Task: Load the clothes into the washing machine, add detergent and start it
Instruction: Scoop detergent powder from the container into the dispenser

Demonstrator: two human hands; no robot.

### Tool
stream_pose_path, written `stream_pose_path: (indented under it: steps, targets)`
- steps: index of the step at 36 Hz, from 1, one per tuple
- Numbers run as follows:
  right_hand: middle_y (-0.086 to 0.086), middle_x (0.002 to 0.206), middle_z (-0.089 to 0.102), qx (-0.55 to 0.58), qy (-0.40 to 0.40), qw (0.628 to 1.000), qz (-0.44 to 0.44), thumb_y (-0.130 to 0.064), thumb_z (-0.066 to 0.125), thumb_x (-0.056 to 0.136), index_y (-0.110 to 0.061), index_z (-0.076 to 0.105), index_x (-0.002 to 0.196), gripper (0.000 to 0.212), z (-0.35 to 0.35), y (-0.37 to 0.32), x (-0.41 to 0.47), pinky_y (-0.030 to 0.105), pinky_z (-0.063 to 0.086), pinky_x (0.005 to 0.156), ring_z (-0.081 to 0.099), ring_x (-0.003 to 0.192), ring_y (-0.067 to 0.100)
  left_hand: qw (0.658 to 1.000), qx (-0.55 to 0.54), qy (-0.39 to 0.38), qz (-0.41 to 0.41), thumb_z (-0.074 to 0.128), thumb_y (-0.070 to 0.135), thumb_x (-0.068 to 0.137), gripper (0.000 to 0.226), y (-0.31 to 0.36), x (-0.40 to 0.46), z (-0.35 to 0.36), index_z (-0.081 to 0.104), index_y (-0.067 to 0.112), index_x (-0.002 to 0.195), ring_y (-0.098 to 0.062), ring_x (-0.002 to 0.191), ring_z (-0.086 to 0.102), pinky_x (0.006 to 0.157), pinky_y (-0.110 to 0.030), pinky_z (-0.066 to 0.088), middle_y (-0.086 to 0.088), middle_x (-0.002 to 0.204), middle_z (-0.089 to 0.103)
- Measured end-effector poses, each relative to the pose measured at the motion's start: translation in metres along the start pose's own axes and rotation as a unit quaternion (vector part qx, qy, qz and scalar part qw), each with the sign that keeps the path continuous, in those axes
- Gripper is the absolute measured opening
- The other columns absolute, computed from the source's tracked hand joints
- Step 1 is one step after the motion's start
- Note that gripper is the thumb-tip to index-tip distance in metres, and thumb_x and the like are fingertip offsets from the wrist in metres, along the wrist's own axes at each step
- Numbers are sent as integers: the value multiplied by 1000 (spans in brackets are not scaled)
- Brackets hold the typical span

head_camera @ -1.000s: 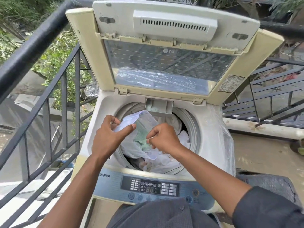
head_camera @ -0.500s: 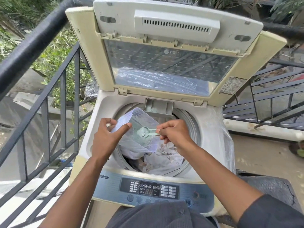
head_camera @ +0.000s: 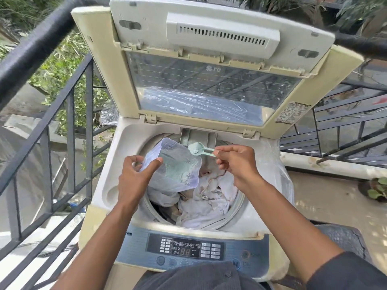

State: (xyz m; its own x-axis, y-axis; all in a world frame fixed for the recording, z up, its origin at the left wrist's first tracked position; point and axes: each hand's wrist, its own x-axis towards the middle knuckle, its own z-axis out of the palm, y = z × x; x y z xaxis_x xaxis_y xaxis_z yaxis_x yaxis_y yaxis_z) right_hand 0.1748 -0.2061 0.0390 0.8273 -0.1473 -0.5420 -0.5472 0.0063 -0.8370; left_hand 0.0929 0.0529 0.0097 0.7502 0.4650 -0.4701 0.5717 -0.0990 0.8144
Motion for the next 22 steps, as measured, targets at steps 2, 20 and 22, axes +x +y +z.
stream_pose_path:
  steps: [2, 20, 22]
  targets:
    - [10, 65, 71, 13, 14, 1000, -3, 4, 79, 85, 1, 77, 89, 6, -2, -2, 8, 24, 50, 51, 61, 53, 16, 1000, 0, -3, -2, 81, 89, 51, 78, 0, 1, 2, 57, 45, 110, -19, 120, 66, 103, -57, 55, 1, 124, 70]
    - [2, 69, 77, -102, 122, 984, -75, -5, 79, 85, -15, 79, 83, 11, 18, 0, 40, 36, 66, 72, 74, 56, 14, 1000, 18, -1, 2, 82, 81, 59, 70, 2, 0, 10, 58, 44, 113, -17, 117, 66, 103, -53, 55, -2, 127, 68]
    - [0, 71, 78, -119, 123, 980, -104, -6, 78, 86, -17, 79, 84, 11, 19, 1, 40, 38, 66, 73, 75, 57, 14, 1000, 16, -1, 4, 82, 81, 58, 70, 2, -1, 9, 58, 44, 112, -16, 120, 66, 104, -53, 55, -1, 127, 68]
